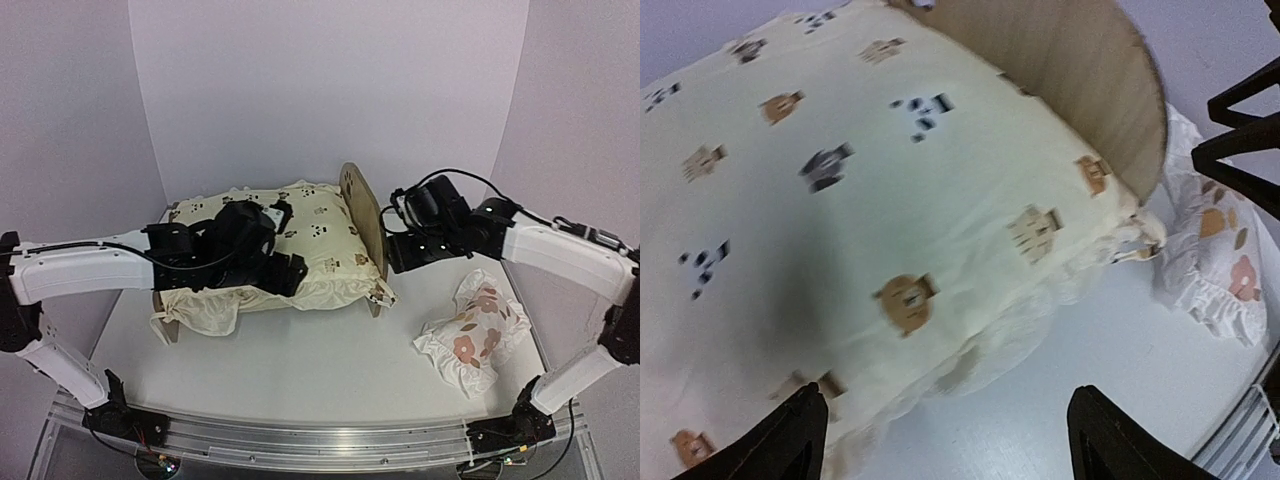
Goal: Set up the pet bed
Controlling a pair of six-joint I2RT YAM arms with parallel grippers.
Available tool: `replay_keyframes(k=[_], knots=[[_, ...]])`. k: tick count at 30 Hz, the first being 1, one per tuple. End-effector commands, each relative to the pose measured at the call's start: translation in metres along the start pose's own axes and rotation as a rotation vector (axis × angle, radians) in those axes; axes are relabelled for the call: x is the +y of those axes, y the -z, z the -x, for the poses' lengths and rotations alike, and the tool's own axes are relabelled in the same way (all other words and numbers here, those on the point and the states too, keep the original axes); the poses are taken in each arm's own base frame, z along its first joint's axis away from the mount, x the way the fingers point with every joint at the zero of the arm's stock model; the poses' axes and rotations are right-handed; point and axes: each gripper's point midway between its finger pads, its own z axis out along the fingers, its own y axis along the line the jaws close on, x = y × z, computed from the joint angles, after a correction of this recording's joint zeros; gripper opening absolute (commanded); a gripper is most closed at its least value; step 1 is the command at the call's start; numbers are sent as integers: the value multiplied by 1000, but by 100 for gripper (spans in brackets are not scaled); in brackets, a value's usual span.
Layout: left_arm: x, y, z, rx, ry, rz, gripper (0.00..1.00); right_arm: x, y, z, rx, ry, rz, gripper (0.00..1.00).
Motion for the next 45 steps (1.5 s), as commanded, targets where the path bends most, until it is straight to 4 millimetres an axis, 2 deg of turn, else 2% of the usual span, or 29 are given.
replay_keyframes(k=[1,3,6,9,14,18,27,30,31,33,34,37,40,42,45], knots=[[-73,-29,31,-58,-176,-180,79,-25,40,-21,-61,-46,-7,70],[-91,-48,30,-50,-224,-191,76,-33,48,-37,-67,-69,-12,70],[-106,-73,33,-54,-268,-181,73,-41,59,-57,-79,-99,1,70],[-115,-95,32,-54,-297,-168,71,-43,68,-66,-87,-116,25,70],[-130,-111,38,-84,-323,-180,66,-46,74,-74,-91,-118,30,69],[-128,-126,36,-84,-338,-126,63,-45,74,-76,-87,-115,38,69],[-101,-151,34,-93,-358,75,40,-44,74,-80,-80,-110,47,68],[-99,-151,32,-87,-359,83,35,-42,74,-81,-74,-112,63,68],[-98,-151,32,-87,-361,88,27,-40,74,-82,-69,-112,71,68],[-94,-150,33,-93,-362,110,4,-35,72,-84,-54,-110,99,66],[-91,-148,36,-100,-359,126,1,-31,71,-86,-44,-107,118,66],[-89,-132,50,-129,-342,131,0,-15,67,-91,-12,-94,198,61],[-90,-105,72,-177,-313,96,0,6,62,-94,-6,-91,306,54],[-91,-91,82,-197,-304,72,0,20,61,-90,-22,-91,384,48],[-92,-72,96,-225,-293,50,0,43,60,-82,-36,-103,500,45]])
